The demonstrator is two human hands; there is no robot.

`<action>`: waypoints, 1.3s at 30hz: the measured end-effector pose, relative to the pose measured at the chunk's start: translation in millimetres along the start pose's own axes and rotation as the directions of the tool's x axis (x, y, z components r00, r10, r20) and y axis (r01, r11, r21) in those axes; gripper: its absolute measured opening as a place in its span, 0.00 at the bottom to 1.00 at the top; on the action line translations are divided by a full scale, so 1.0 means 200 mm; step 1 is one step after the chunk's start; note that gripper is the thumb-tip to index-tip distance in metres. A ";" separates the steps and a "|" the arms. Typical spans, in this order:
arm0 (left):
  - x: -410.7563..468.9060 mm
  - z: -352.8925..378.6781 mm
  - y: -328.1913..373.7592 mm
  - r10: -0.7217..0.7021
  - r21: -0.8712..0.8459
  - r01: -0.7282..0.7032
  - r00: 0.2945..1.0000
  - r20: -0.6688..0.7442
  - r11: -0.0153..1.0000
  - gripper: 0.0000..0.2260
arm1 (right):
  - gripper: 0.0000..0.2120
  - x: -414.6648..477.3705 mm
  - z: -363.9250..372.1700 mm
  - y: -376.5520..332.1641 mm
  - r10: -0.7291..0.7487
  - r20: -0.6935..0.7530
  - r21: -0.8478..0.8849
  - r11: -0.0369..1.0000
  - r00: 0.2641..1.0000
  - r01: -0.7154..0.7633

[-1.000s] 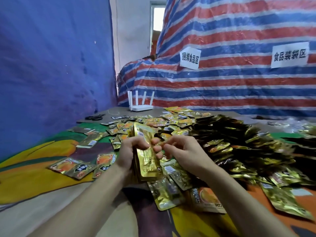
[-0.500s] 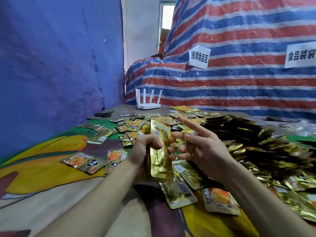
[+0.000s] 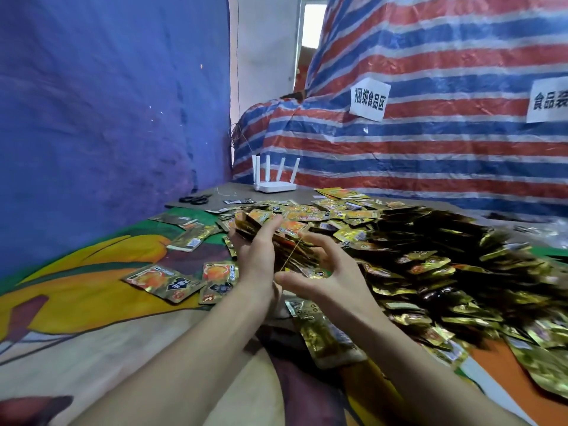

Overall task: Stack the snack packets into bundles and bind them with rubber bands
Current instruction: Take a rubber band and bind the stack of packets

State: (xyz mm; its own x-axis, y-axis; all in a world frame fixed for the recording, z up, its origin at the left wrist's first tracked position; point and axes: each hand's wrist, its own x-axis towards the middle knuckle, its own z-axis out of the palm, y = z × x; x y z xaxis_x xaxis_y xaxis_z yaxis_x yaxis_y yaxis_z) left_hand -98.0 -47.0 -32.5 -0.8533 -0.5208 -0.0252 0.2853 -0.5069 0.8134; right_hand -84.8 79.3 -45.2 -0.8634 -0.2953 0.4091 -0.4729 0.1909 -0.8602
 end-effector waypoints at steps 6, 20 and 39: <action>-0.05 0.01 0.01 -0.238 -0.058 0.263 0.932 0.272 0.963 0.19 | 0.37 -0.01 0.03 -0.01 -0.074 -0.085 0.101 0.991 0.994 0.082; -0.04 -0.02 -0.01 -0.260 0.095 0.242 0.898 0.356 0.966 0.28 | 0.22 0.02 -0.03 -0.02 0.012 0.032 0.271 0.962 0.999 -0.021; -0.08 0.01 -0.02 0.132 0.247 -0.207 0.949 0.286 0.947 0.23 | 0.22 0.17 -0.31 -0.17 0.095 -0.064 -0.394 0.912 0.993 -0.112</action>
State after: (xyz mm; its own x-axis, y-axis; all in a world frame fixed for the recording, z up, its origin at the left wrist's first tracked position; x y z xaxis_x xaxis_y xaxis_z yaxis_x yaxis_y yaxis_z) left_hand -86.6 -35.2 -33.2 -0.8970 -0.3645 0.2500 0.3385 -0.2026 0.9189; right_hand -110.1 120.9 16.5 -0.9136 -0.2158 0.3445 -0.4040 0.5759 -0.7107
